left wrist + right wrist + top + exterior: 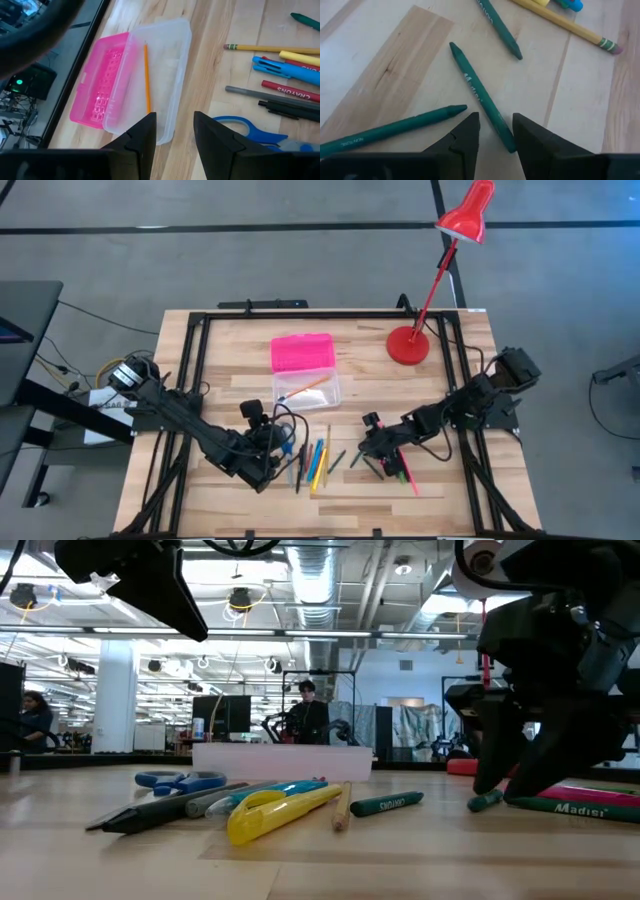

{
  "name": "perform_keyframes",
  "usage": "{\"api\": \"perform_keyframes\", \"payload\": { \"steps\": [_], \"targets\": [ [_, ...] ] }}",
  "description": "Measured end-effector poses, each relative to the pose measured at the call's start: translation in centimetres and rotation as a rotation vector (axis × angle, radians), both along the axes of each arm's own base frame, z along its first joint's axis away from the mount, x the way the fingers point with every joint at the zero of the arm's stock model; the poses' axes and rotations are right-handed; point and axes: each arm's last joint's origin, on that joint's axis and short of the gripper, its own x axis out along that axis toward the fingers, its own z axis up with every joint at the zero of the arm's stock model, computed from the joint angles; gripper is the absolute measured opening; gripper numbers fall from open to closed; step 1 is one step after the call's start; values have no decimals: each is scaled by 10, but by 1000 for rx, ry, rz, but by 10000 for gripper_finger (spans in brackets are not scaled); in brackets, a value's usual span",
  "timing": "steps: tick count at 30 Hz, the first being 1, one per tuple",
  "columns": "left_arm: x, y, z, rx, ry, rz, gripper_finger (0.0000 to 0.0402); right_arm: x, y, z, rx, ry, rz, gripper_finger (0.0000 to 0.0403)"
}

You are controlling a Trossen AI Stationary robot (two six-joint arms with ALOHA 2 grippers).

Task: Pick & place school supplies into a supply box
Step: Put the green crayon into the pink supply box

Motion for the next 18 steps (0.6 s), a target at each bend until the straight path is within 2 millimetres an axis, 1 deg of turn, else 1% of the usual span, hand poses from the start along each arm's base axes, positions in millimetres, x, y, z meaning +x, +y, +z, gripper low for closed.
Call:
{"api": "perform_keyframes", "payload": {
  "steps": [10, 12, 18],
  "targets": [
    [-1, -1, 0, -3, -2, 1, 125, -1, -6, 0, -10, 22, -20, 11],
    [-1, -1, 0, -4, -3, 1, 125, 0, -8, 0, -17, 26, -37, 7],
    [-1, -1, 0, -5, -2, 2, 125, 2, -17, -1, -24, 35, -97, 15]
  ]
}}
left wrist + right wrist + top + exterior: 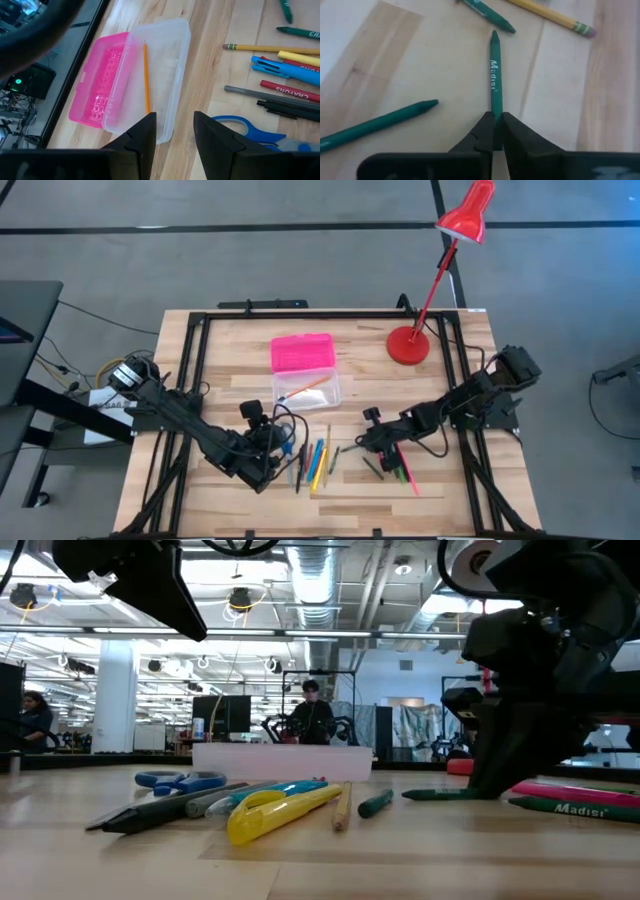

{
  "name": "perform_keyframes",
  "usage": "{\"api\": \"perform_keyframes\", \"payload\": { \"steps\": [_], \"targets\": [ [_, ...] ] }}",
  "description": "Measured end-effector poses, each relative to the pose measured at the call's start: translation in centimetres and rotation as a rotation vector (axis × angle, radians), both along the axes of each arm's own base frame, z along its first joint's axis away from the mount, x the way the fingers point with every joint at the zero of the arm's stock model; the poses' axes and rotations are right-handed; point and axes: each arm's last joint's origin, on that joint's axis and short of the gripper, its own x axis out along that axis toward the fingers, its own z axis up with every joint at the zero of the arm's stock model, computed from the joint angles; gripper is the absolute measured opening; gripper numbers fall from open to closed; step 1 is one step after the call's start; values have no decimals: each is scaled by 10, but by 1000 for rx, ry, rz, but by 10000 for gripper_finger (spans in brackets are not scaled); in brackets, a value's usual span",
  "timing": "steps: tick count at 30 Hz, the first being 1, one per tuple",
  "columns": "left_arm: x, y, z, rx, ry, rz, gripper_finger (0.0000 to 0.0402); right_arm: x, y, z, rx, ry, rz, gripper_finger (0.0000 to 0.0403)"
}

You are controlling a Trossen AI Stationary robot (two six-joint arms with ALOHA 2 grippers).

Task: Pick & place school supplies into a supply box
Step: Put the green crayon into the pink supply box

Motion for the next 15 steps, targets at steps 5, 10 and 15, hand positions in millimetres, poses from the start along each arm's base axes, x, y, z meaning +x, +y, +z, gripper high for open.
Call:
{"api": "perform_keyframes", "payload": {
  "steps": [5, 10, 15],
  "targets": [
    [0, -1, -1, -26, 13, 0, 125, 5, -4, 5, -17, 61, -18, 5],
    [-1, -1, -1, -36, 22, 3, 125, 13, -8, 20, -51, 209, -71, 13],
    [-1, -1, -2, -42, 16, 19, 125, 18, -12, 33, -84, 308, -94, 4]
  ]
}}
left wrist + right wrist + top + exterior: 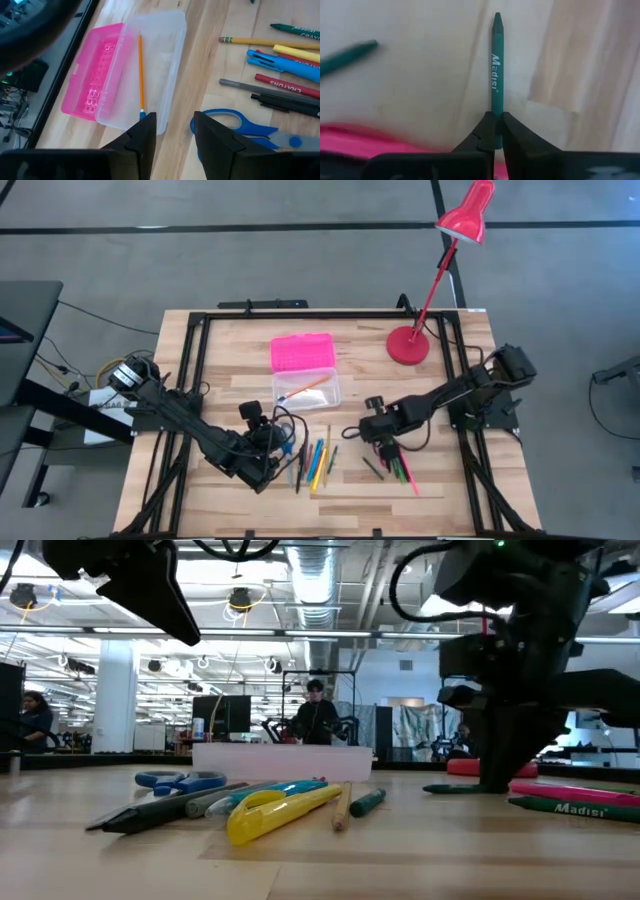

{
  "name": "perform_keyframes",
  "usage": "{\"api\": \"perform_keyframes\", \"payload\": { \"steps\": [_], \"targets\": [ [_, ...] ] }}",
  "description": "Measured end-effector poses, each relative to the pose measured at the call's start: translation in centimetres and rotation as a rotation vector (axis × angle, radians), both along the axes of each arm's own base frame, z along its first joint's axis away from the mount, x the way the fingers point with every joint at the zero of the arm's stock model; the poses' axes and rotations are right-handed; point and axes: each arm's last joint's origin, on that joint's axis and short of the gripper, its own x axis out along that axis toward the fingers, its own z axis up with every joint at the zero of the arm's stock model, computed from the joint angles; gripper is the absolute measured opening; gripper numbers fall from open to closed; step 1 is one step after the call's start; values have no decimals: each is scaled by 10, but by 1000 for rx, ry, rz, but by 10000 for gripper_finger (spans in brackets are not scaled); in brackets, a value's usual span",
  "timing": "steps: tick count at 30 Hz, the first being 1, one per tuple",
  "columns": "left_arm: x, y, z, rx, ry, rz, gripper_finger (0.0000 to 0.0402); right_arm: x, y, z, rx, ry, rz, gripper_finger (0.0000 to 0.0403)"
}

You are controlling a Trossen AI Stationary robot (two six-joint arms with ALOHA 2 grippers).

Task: Pick & place school supplies into a supply box
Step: Put the green crayon into the pink supply box

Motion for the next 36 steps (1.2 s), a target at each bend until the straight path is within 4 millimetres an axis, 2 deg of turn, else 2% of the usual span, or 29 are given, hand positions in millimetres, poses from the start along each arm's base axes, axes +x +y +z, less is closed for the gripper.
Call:
{"api": "perform_keyframes", "payload": {
  "steps": [14, 18, 24, 30, 34, 36],
  "targets": [
    [-16, -11, 0, 56, -8, -7, 125, 11, -12, 9, -67, -50, -29, 1],
    [-23, -12, -5, 76, -30, 11, 125, 21, -13, 20, -88, -93, -19, 1],
    [-38, -4, -30, 88, -15, 60, 125, 43, -17, 50, -149, -189, 24, 1],
    [-51, 7, -53, 79, -9, 134, 125, 73, -44, 77, -176, -364, -1, 1],
    [-55, 8, -58, 74, -19, 147, 125, 92, -70, 73, -161, -383, -57, 1],
    [-57, 7, -59, 77, -18, 140, 125, 103, -81, 63, -143, -357, -76, 1]
  ]
}}
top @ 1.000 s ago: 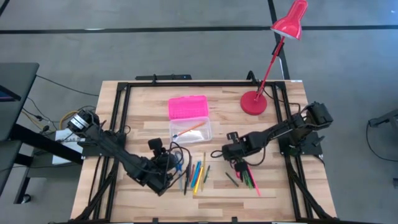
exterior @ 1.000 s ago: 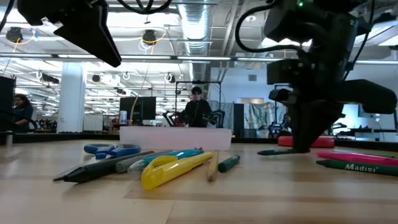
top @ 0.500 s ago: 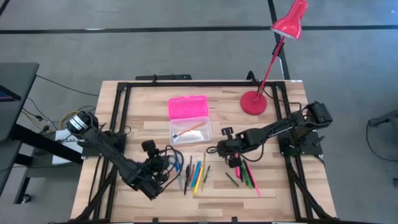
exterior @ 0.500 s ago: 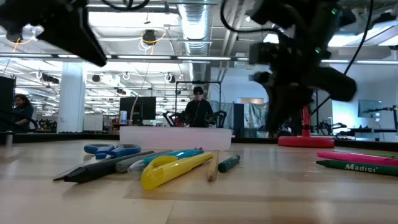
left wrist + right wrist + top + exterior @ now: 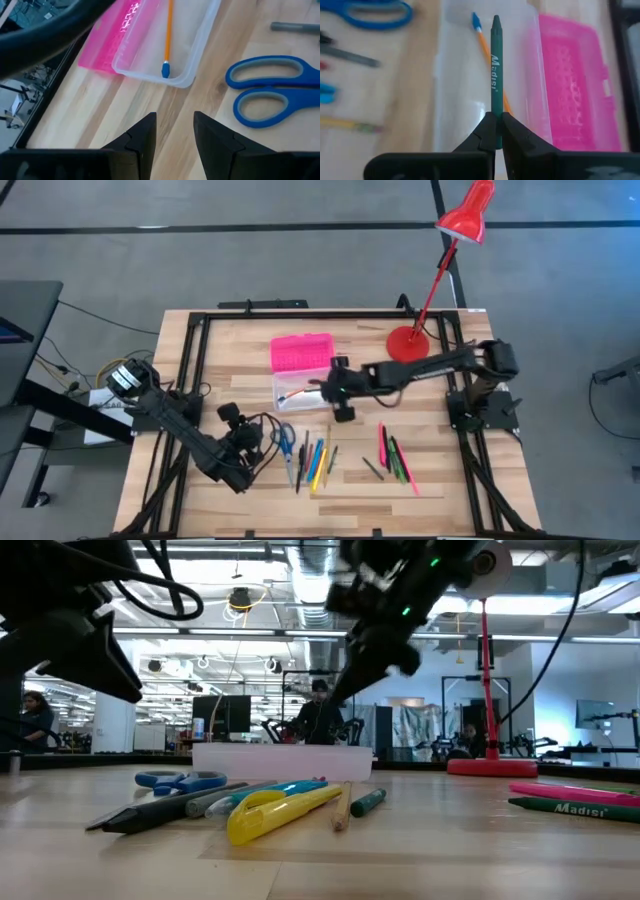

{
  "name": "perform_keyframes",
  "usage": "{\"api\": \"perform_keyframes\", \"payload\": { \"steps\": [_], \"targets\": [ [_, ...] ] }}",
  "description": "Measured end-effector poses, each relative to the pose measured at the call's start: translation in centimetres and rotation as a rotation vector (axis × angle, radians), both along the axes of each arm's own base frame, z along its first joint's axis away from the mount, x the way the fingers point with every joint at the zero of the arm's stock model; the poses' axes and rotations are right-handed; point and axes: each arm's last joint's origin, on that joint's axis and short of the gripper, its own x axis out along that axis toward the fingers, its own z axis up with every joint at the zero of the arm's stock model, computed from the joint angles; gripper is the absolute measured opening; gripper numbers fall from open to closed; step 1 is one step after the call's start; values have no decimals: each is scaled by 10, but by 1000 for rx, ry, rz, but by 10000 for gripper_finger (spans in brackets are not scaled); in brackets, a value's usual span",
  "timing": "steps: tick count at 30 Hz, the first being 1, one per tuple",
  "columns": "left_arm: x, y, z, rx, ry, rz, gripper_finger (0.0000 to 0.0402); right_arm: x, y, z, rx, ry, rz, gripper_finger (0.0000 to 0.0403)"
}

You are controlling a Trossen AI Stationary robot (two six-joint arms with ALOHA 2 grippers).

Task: Pick & place school supplies into a supply box
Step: Put the green crayon into the pink supply box, then put the blue scissors into the pink supply box

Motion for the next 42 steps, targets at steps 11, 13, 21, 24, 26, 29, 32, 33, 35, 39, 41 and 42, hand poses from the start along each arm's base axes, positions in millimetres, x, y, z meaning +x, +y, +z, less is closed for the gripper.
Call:
{"api": "perform_keyframes", "payload": {
  "steps": [11, 13, 21, 24, 26, 29, 32, 33, 35, 39, 41, 42],
  "targets": [
    [-9, -9, 0, 25, 1, -62, 125, 40, -21, -29, -21, 192, 15, 5],
    [-10, -10, 0, 26, 4, -70, 125, 40, -24, -26, -43, 194, -6, 10],
    [-11, -11, 0, 19, 14, -72, 125, 37, -33, -23, -39, 197, -64, 58],
    [-11, -11, 0, 17, 16, -72, 125, 36, -35, -23, -30, 201, -86, 84],
    [-11, -11, -1, 11, 22, -71, 125, 36, -36, -23, -30, 200, -88, 101],
    [-10, -12, -2, 0, 61, -93, 125, 36, -30, -20, -34, 195, -70, 118],
    [-8, -15, -2, 6, 95, -152, 125, 36, -16, -8, -43, 158, -18, 127],
    [-6, -16, -3, 7, 100, -176, 125, 35, -11, -5, -46, 158, 0, 128],
    [-1, -18, -3, 6, 105, -220, 125, 34, 0, 1, -49, 137, 34, 128],
    [11, -20, -4, -18, 107, -289, 125, 30, 20, 16, -60, 107, 97, 123],
    [19, -20, -4, -41, 114, -324, 125, 26, 28, 23, -63, 96, 121, 120],
    [22, -19, -4, -53, 120, -339, 125, 25, 32, 26, -63, 91, 131, 119]
  ]
}}
